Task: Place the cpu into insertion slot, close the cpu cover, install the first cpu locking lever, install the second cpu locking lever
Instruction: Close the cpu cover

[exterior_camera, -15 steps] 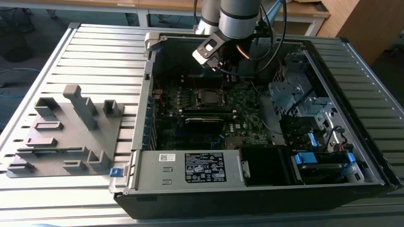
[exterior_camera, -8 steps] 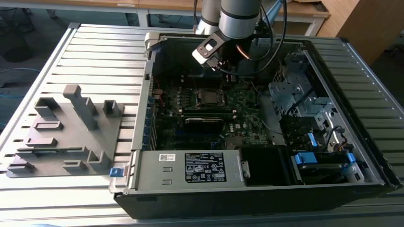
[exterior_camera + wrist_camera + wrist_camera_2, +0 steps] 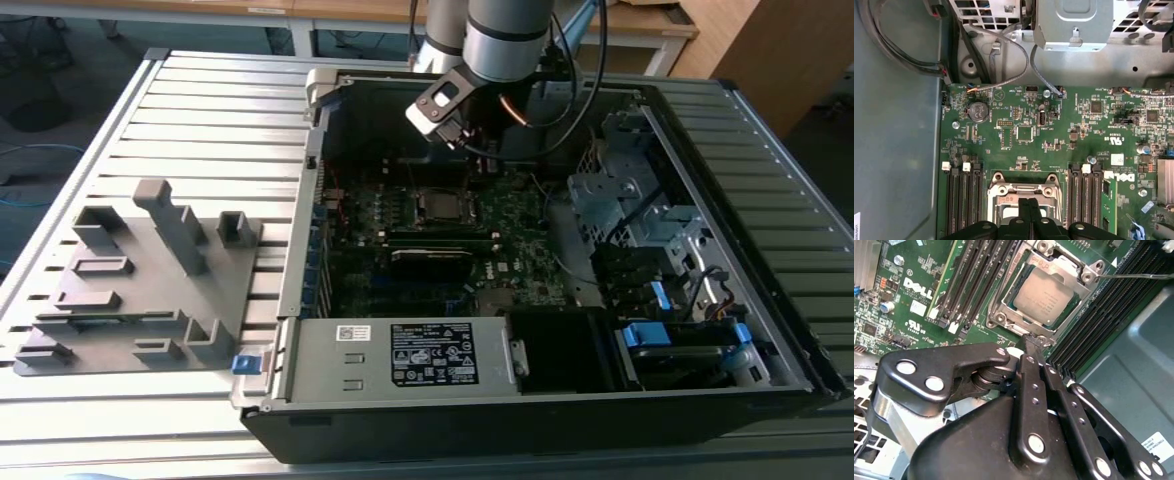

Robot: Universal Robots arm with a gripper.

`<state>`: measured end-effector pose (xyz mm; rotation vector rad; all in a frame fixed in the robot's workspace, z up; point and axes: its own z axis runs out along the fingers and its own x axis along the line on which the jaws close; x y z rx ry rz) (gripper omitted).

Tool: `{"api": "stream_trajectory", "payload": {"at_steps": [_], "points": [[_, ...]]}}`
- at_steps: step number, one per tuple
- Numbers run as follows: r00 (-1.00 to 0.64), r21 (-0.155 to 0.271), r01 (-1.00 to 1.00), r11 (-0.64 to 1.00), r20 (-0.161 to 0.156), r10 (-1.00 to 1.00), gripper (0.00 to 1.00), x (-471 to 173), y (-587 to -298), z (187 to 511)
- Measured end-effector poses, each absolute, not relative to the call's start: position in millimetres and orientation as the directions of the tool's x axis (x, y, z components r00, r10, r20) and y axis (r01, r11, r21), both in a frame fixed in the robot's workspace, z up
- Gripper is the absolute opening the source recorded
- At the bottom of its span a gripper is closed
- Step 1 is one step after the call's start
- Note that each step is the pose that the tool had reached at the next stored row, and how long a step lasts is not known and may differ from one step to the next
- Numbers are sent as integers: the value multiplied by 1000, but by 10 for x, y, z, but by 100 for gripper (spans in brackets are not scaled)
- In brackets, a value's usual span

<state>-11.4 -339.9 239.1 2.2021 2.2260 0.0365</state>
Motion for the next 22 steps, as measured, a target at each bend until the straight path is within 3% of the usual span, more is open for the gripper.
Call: {"api": "stream_trajectory", "payload": {"at_steps": [22], "points": [[-29,18,999,28,9,1000,11,-114,-3399,2391]]}}
